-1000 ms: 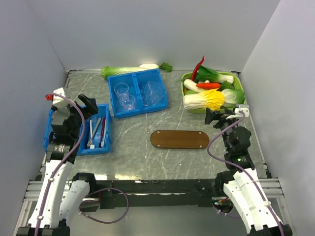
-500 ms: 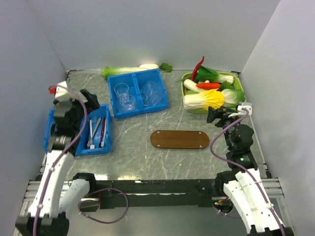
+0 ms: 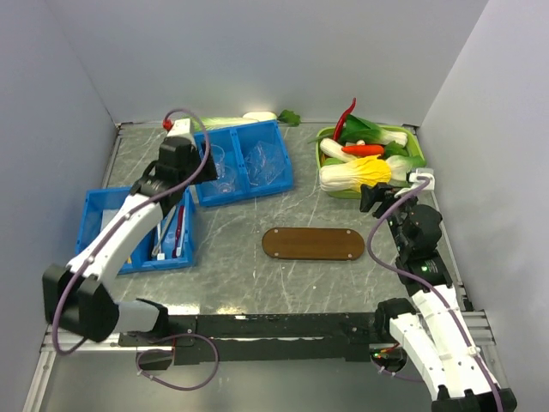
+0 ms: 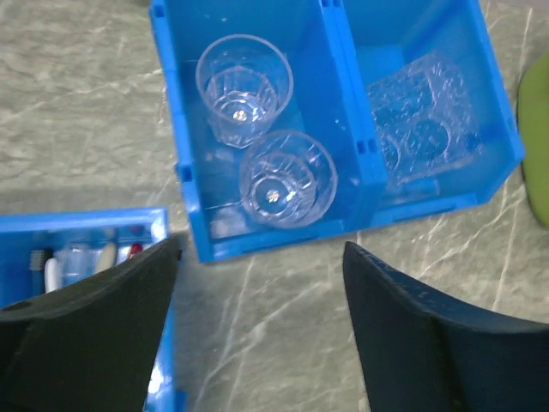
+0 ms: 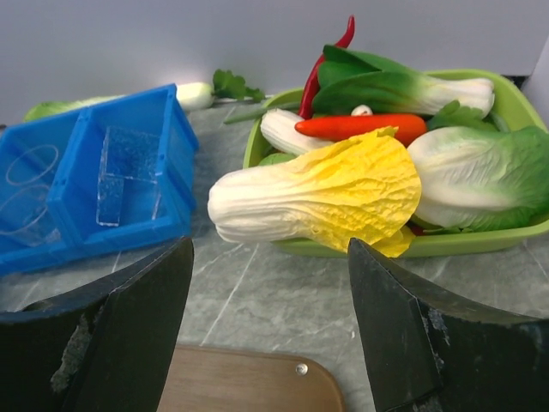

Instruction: Prepare toiletry sets of a toothbrush and toothpaste on the tray

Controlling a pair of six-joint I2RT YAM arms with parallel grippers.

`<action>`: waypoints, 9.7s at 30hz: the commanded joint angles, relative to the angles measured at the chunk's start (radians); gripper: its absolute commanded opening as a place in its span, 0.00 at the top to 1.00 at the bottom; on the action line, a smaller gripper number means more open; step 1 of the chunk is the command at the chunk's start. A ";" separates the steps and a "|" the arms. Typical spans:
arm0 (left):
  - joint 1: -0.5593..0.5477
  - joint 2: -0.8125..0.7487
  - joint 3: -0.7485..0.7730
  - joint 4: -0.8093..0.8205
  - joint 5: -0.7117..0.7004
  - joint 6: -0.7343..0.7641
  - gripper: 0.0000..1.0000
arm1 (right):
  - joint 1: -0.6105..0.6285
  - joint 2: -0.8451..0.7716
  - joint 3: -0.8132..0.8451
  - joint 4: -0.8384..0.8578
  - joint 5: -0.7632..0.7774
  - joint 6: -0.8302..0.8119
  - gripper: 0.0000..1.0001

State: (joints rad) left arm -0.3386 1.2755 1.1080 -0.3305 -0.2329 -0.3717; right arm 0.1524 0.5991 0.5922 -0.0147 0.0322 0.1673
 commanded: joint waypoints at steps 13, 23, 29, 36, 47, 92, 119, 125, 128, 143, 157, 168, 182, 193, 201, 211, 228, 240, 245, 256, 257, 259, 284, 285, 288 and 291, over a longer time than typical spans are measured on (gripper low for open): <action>-0.073 0.424 0.385 -0.176 -0.166 -0.019 0.42 | -0.001 0.018 0.095 -0.094 -0.038 -0.017 0.23; -0.044 0.467 0.322 -0.111 -0.204 -0.028 0.51 | -0.001 0.019 0.098 -0.110 -0.049 -0.012 0.23; -0.019 0.510 0.328 -0.110 -0.132 -0.032 0.57 | -0.001 0.014 0.093 -0.106 -0.054 -0.009 0.23; -0.017 0.558 0.340 -0.119 -0.141 -0.029 0.59 | -0.001 0.027 0.100 -0.113 -0.061 -0.009 0.23; -0.014 0.584 0.343 -0.133 -0.135 -0.032 0.63 | -0.001 0.030 0.100 -0.117 -0.063 -0.014 0.23; 0.012 0.272 0.251 -0.114 -0.034 0.010 0.99 | -0.001 0.090 0.166 -0.215 -0.058 0.004 0.20; -0.370 0.120 0.122 0.041 0.265 0.180 0.99 | 0.470 0.386 0.409 -0.304 0.072 0.147 0.35; -0.438 0.146 0.122 0.024 0.196 0.180 0.99 | 0.559 0.453 0.452 -0.315 0.130 0.138 0.37; -0.458 0.154 0.122 0.025 0.173 0.169 0.99 | 0.578 0.470 0.442 -0.294 0.147 0.149 0.40; -0.476 0.176 0.115 0.028 0.145 0.154 0.99 | 0.673 0.573 0.452 -0.263 0.273 0.129 0.50; -0.487 0.185 0.113 0.031 0.152 0.154 0.99 | 0.691 0.584 0.402 -0.199 0.314 0.136 0.59; -0.488 0.183 0.112 0.033 0.138 0.154 0.99 | 0.691 0.619 0.416 -0.234 0.345 0.121 0.60; -0.490 0.179 0.108 0.038 0.141 0.151 0.99 | 0.691 0.653 0.420 -0.237 0.337 0.113 0.67; -0.490 0.176 0.110 0.042 0.147 0.143 0.99 | 0.690 0.660 0.428 -0.245 0.341 0.107 0.91; -0.488 0.111 0.081 0.085 0.136 0.140 0.35 | 0.693 0.608 0.408 -0.252 0.377 0.106 1.00; -0.490 0.004 0.044 0.111 0.126 0.178 0.01 | 0.671 0.512 0.386 -0.326 0.494 0.046 1.00; -0.142 -0.211 -0.048 0.182 -0.055 0.119 0.03 | 0.658 0.574 0.322 -0.220 0.148 0.103 1.00; -0.142 -0.194 -0.048 0.182 -0.032 0.117 0.03 | 0.662 0.666 0.316 -0.208 0.101 0.136 1.00; -0.142 -0.191 -0.046 0.182 -0.034 0.123 0.03 | 0.665 0.702 0.328 -0.217 0.107 0.133 1.00; -0.143 -0.180 -0.040 0.171 -0.023 0.117 0.03 | 0.665 0.717 0.325 -0.218 0.140 0.136 1.00; -0.142 -0.180 -0.042 0.171 -0.023 0.117 0.03 | 0.667 0.719 0.325 -0.220 0.140 0.136 1.00; -0.142 -0.179 -0.040 0.168 -0.023 0.116 0.04 | 0.667 0.723 0.331 -0.223 0.146 0.141 1.00; -0.143 -0.171 -0.031 0.156 -0.011 0.105 0.04 | 0.679 0.777 0.348 -0.214 0.179 0.150 1.00; -0.143 -0.171 -0.030 0.154 -0.011 0.103 0.04 | 0.681 0.780 0.350 -0.215 0.186 0.150 1.00; -0.143 -0.168 -0.028 0.153 -0.009 0.103 0.03 | 0.681 0.781 0.348 -0.214 0.199 0.153 1.00; -0.143 -0.168 -0.028 0.153 -0.008 0.102 0.04 | 0.682 0.783 0.345 -0.208 0.209 0.158 1.00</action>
State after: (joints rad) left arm -0.4774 1.1103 1.0657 -0.2001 -0.2516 -0.2672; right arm 0.8265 1.3674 0.8974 -0.2687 0.2050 0.3061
